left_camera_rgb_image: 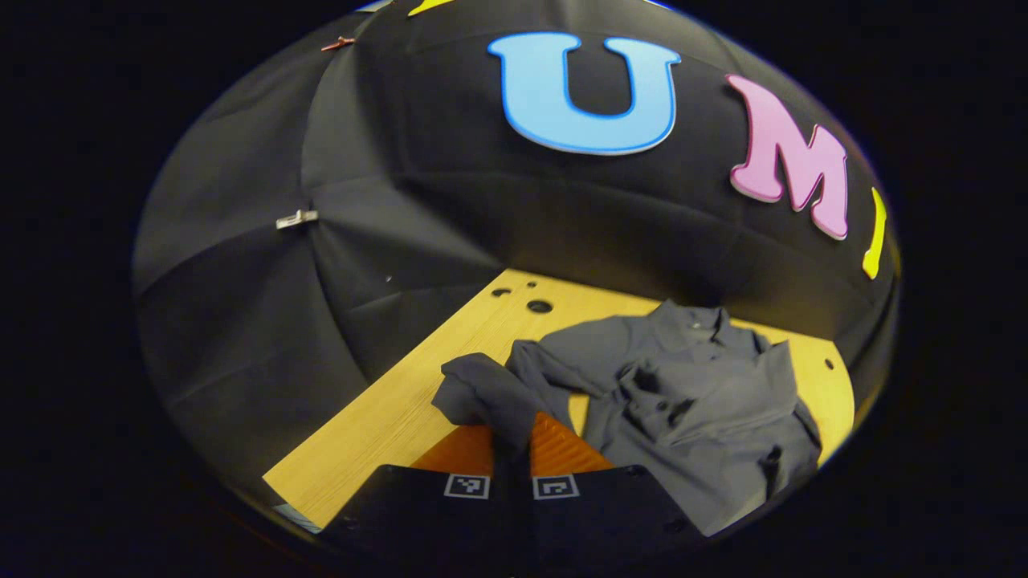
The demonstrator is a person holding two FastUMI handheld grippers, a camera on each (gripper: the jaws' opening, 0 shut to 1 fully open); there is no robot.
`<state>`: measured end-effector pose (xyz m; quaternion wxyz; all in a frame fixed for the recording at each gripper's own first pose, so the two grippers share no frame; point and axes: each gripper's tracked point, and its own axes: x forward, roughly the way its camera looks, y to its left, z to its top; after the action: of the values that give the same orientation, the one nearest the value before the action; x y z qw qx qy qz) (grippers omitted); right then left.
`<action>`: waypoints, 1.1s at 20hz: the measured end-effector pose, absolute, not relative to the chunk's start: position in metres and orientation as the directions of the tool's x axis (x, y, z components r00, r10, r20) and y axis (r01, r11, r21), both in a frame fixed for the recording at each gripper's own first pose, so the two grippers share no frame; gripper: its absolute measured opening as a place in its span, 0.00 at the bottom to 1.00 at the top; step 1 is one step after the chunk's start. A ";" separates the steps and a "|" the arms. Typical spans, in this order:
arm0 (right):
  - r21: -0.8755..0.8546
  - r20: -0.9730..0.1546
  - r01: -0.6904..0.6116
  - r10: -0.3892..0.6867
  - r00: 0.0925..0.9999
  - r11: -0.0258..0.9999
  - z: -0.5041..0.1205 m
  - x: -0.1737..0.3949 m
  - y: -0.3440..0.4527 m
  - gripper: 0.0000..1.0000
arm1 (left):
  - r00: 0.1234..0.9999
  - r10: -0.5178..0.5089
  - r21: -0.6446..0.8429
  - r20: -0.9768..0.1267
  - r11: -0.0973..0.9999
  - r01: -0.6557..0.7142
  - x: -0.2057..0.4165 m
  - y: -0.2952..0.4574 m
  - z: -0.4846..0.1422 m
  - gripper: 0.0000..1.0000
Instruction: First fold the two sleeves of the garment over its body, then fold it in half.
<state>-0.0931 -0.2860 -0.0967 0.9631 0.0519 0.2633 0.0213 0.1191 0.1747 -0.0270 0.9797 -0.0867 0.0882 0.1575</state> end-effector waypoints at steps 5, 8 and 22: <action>0.123 -0.520 0.007 0.059 0.852 0.992 -0.113 -0.090 -0.298 0.99 | 0.979 0.162 -0.157 -0.128 0.971 -0.181 0.164 0.096 0.034 0.05; 0.146 -0.524 0.030 0.052 0.850 0.989 -0.120 -0.091 -0.309 0.99 | 0.991 0.072 -0.127 -0.109 0.988 -0.085 0.193 0.040 0.050 0.05; 0.225 -0.609 0.140 0.027 0.793 0.964 -0.168 -0.089 -0.340 0.99 | 0.954 -0.210 0.015 -0.213 0.976 0.218 0.303 -0.199 0.005 0.05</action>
<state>-0.0893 -0.3404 -0.1684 0.9377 0.1304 0.3206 -0.0300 0.3034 -0.1990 0.0045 0.9883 0.0191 0.1059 -0.1081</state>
